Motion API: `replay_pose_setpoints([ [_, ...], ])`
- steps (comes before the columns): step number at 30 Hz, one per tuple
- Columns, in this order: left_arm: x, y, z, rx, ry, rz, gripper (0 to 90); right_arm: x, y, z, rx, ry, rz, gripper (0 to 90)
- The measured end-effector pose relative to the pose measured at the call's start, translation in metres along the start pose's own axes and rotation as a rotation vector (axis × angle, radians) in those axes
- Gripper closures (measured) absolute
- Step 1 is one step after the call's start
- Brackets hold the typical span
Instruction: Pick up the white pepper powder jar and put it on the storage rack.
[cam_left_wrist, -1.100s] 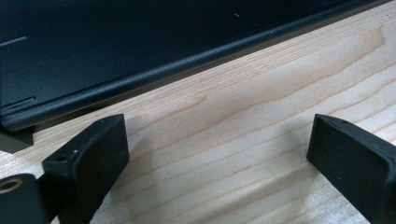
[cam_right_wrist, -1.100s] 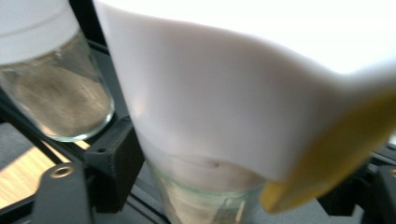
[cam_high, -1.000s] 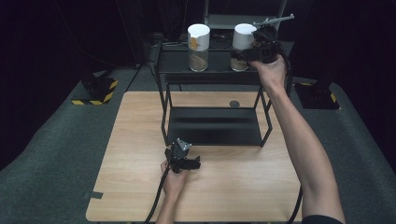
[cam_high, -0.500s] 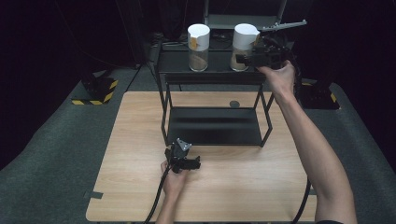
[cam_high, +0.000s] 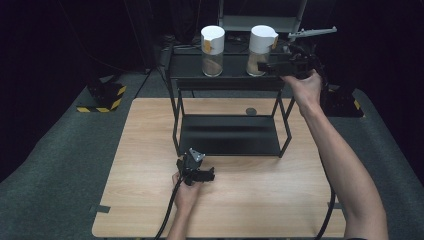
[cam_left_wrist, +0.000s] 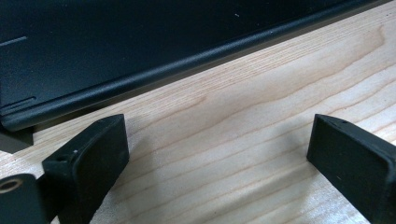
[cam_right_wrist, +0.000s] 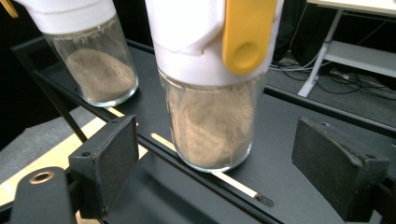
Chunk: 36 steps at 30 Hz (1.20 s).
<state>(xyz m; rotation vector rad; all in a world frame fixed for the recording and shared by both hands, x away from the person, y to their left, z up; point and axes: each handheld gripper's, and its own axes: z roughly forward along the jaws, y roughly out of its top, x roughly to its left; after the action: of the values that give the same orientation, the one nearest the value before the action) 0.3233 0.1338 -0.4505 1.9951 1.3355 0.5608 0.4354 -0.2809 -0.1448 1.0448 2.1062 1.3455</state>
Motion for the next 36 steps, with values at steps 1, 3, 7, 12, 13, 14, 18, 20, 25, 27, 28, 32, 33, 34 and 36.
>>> replay_pose_setpoints([
  [1,0.0,0.0,0.0,0.0,0.0,0.0,5.4,0.0,0.0,0.0,0.003,-0.003,-0.001,14.2],
  [3,0.0,0.0,0.0,0.0,0.0,0.0,5.4,-0.002,-0.003,-0.001,-0.002,0.002,0.004,14.1],
  [7,0.0,0.0,0.0,0.0,0.0,0.0,5.4,-0.003,-0.006,-0.004,-0.005,0.0,0.007,14.1],
  [12,0.0,0.0,0.0,0.0,0.0,0.0,5.4,-0.004,-0.009,-0.007,-0.003,-0.004,0.008,14.2],
  [13,0.0,0.0,0.0,0.0,0.0,0.0,5.4,-0.004,-0.01,-0.008,-0.001,-0.007,0.009,14.2],
  [14,0.0,0.0,0.0,0.0,0.0,0.001,5.4,-0.004,-0.01,-0.008,-0.002,-0.008,0.007,14.2],
  [18,0.0,0.0,0.0,0.001,0.0,0.001,5.4,-0.005,-0.014,-0.01,-0.004,-0.007,0.007,14.2],
  [20,0.0,0.0,0.0,0.001,0.0,0.001,5.4,-0.005,-0.015,-0.011,-0.003,-0.01,0.006,14.2],
  [25,0.0,0.0,0.0,0.001,0.0,0.001,5.4,-0.007,-0.018,-0.013,-0.005,-0.006,0.012,14.3],
  [27,0.0,0.0,0.0,0.0,0.0,0.001,5.4,-0.008,-0.02,-0.014,-0.007,-0.004,0.011,14.3],
  [28,0.0,0.0,0.0,0.001,0.0,0.002,5.4,-0.008,-0.021,-0.015,-0.009,-0.004,0.012,14.4],
  [32,0.0,0.0,0.0,0.001,0.001,0.002,5.4,-0.01,-0.024,-0.016,-0.005,-0.002,0.014,14.4],
  [33,0.0,0.0,0.0,0.001,0.0,0.002,5.4,-0.011,-0.025,-0.017,-0.007,0.0,0.017,14.4],
  [34,0.0,0.0,0.0,0.001,0.0,0.002,5.4,-0.011,-0.026,-0.017,-0.009,0.003,0.019,14.4],
  [36,0.0,0.0,0.0,0.001,0.0,0.002,5.4,-0.012,-0.028,-0.018,-0.008,0.003,0.019,14.4],
])
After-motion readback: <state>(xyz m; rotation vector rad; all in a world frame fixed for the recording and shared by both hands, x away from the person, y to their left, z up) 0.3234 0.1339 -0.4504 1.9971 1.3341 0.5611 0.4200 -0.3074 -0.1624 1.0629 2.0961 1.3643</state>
